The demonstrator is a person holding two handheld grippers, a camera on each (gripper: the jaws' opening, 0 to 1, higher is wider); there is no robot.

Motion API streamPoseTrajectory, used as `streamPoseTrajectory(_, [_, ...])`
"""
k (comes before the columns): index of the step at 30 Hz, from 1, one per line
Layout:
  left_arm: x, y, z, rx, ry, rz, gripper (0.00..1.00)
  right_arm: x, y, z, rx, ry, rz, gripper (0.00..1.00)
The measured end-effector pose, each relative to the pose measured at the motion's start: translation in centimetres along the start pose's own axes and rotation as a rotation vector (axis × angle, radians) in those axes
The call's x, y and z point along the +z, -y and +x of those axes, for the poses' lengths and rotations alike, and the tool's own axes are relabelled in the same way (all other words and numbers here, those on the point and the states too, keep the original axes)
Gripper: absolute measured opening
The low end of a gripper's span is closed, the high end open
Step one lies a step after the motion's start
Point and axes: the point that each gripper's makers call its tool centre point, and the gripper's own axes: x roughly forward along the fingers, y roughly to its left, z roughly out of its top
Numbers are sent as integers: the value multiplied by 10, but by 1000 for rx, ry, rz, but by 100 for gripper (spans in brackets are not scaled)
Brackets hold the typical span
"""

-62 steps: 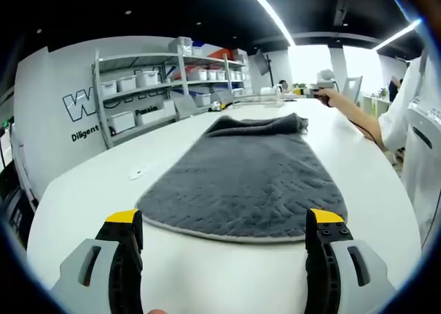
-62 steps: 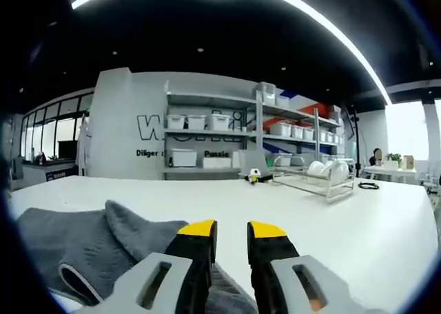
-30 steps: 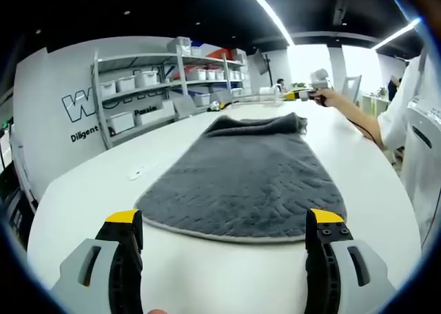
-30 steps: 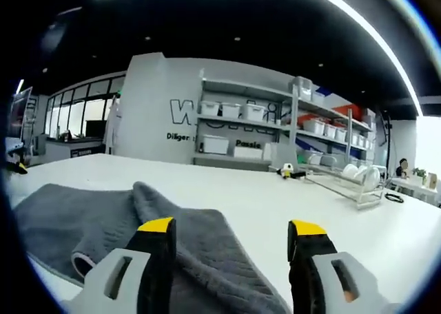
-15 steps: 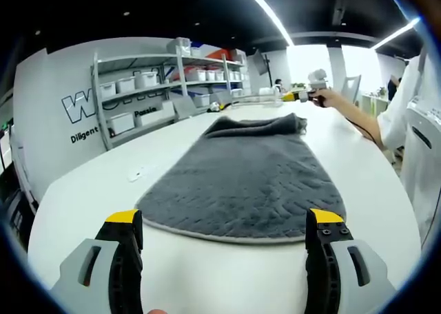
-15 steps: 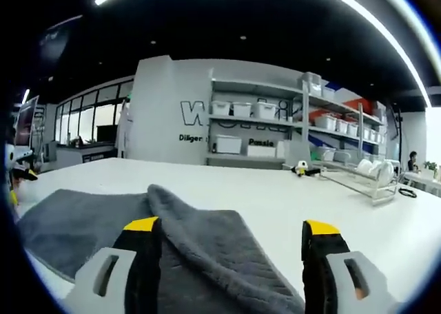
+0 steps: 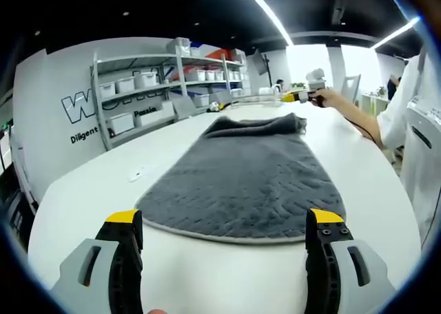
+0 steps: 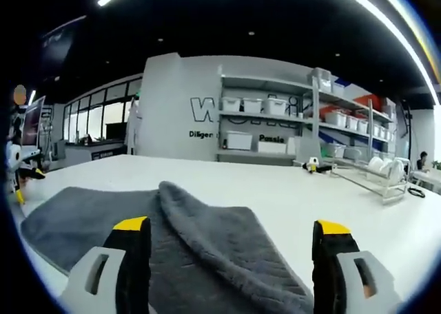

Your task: Open the folded towel by lifting each exposed corner and separating the folded layers until the towel lies flat within the target outline without major curled edges

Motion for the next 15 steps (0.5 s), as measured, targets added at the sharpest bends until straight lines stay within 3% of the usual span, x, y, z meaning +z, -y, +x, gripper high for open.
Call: streamPoseTrajectory(15, [0,0,0,1,0,0,97,-1,-1,0,4,-2,5,99])
